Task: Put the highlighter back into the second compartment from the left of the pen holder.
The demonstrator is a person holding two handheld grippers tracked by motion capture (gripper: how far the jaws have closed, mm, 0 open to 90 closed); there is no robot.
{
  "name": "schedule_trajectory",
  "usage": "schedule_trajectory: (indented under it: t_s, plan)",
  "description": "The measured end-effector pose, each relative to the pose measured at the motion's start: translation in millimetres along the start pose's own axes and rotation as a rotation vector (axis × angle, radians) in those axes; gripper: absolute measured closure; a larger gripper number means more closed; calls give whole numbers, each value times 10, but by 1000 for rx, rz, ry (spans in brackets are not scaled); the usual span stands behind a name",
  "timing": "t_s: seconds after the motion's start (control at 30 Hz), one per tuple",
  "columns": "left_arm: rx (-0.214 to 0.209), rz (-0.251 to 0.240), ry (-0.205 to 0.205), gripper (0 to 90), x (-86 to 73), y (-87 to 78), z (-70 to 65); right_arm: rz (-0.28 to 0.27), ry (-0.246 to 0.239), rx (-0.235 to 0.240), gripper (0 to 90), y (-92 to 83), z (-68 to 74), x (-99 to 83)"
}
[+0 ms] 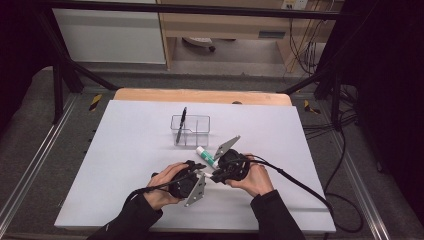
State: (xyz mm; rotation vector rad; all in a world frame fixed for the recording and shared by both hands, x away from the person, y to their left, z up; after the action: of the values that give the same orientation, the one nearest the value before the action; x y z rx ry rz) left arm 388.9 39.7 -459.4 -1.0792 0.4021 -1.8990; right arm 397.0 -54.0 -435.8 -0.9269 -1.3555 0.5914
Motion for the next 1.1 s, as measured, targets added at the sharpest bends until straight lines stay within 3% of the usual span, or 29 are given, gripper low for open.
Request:
schedule_trajectory:
  t_s: [0.5,0.67,1.1]
  plan:
    - [50,-9,115,677,133,43,-18,1,33,5,792,-4,0,3]
    - [55,-14,134,735,159,41,-25,-3,43,0,792,-17,-1,7]
    - [43,3,160,774,166,31,-48,-11,53,9,791,-35,13,15]
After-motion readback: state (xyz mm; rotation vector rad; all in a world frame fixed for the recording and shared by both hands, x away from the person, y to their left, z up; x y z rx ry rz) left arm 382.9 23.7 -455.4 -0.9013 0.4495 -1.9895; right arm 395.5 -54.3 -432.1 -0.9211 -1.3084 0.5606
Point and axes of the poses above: each handheld gripper's, and its own axes: y roughly forward along the jaws, x roughly out of its top, z roughly to its left, the point moved 8 cm from there along y, roughly forward along the jaws, and after that the axes turned 14 degrees about -y, right-handed, at the moved point
